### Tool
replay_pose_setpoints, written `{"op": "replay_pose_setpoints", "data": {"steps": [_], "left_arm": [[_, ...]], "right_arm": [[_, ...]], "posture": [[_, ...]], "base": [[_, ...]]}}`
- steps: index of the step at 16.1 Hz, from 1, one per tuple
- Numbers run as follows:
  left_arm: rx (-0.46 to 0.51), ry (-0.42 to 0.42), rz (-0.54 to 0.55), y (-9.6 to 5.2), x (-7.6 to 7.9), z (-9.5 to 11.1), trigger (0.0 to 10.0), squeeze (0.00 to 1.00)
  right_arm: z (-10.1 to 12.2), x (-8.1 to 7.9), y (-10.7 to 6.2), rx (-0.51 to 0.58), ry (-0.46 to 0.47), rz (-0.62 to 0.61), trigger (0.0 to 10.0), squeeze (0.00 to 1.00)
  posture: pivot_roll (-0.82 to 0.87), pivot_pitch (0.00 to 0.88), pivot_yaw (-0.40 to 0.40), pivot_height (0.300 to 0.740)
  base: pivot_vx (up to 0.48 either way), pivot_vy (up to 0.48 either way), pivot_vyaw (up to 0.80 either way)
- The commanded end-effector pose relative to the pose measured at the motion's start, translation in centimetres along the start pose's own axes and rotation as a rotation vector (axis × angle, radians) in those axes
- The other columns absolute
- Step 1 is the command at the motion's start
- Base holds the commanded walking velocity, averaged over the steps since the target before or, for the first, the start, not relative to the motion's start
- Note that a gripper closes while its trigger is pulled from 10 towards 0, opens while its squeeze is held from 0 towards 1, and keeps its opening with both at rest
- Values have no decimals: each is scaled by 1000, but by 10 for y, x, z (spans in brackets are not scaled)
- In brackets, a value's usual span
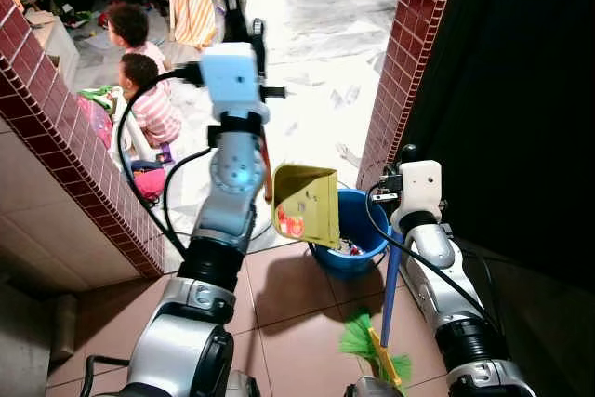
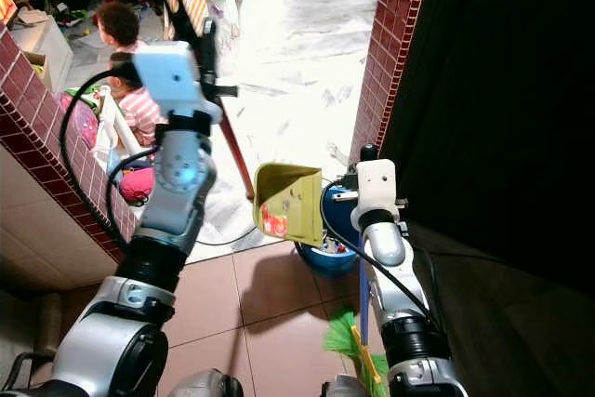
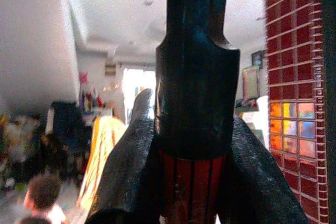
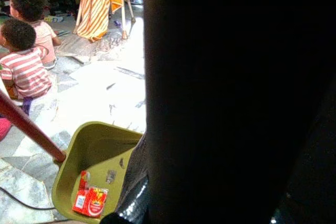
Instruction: Sweep floor
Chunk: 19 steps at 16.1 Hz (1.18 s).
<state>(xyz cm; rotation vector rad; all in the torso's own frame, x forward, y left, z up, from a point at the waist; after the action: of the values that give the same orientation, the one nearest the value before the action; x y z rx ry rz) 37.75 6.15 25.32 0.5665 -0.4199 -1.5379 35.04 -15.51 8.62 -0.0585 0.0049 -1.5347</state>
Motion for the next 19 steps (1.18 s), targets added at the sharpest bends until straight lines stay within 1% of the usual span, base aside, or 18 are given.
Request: {"op": "replay_pose_setpoints", "data": {"steps": [1, 2, 3, 4, 7, 8, 9, 10, 11, 12, 13, 14, 15, 16, 17, 19], "left_arm": [[142, 37, -43, 8, 10, 27, 10000, 0], [132, 18, -52, 5, 16, 24, 10000, 0], [136, 16, -87, 2, 26, 23, 10000, 0], [138, -6, -125, -1, 36, 22, 10000, 0], [162, -81, -282, -13, 65, 25, 10000, 0], [177, -139, -426, -27, 85, 28, 10000, 0], [194, -135, -470, -32, 91, 29, 10000, 0], [195, -129, -578, -44, 100, 25, 10000, 0], [188, -117, -681, -56, 106, 19, 10000, 0], [188, -93, -764, -65, 109, 15, 10000, 0], [184, -83, -823, -72, 109, 12, 10000, 0], [207, -27, -898, -82, 109, 9, 10000, 0], [203, -29, -913, -84, 108, 8, 10000, 0], [231, 7, -969, -91, 108, 7, 10000, 0], [257, 38, -1035, -99, 111, 7, 10000, 0], [279, 51, -1097, -106, 117, 10, 10000, 0]], "right_arm": [[8, 0, 0, 27, -6, 1, 10000, 0], [8, 1, -2, 27, -7, 0, 10000, 0], [8, 3, -5, 28, -13, -3, 10000, 0], [7, 5, -7, 27, -15, -7, 10000, 0], [3, 6, -12, 15, -17, -9, 10000, 0], [3, 2, -10, 14, -11, -7, 10000, 0], [3, 0, -9, 16, -7, -5, 10000, 0], [6, -3, -6, 23, 0, 0, 10000, 0], [7, -6, -4, 27, 5, 4, 10000, 0], [7, -8, -4, 27, 6, 6, 10000, 0], [6, -9, -4, 26, 6, 8, 10000, 0], [5, -9, -5, 25, 7, 8, 10000, 0], [5, -9, -5, 24, 8, 8, 10000, 0], [4, -9, -5, 24, 8, 6, 10000, 0], [4, -9, -5, 25, 8, 6, 10000, 0], [4, -9, -4, 26, 6, 7, 10000, 0]], "posture": [[-176, 0, 60, 740], [-183, 0, 62, 740], [-204, 0, 67, 740], [-209, 0, 66, 740], [-200, 0, 69, 740], [-187, 0, 75, 740], [-183, 0, 77, 740], [-174, 0, 79, 740], [-167, 0, 82, 740], [-156, 0, 83, 740], [-155, 0, 84, 740], [-149, 0, 86, 740], [-150, 0, 88, 740], [-151, 0, 89, 740], [-149, 0, 87, 740], [-149, 0, 85, 740]], "base": [[0, 0, 0], [0, 0, 0], [0, 0, 0], [0, 0, 0], [0, 0, 0], [0, 0, 0], [0, 0, 0], [0, 0, 0], [0, 0, 0], [0, 0, 0], [0, 0, 0], [0, 0, 0], [0, 0, 0], [0, 0, 0], [0, 0, 0], [0, 0, 0]]}}
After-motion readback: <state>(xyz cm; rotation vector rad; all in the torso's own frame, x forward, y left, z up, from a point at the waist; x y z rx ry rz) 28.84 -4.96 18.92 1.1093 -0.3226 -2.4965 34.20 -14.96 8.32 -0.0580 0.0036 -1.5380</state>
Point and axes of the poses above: a point about 5 cm out from each wrist's last joint towards the gripper, its own y axis pointing out of the wrist towards the gripper, its own z axis along the axis of the wrist's last joint, x = y × z, the point moved 4 cm from there along y, pointing out of the wrist towards the gripper, and after that the axes turned 6 degrees about y, right-handed, at the moved point
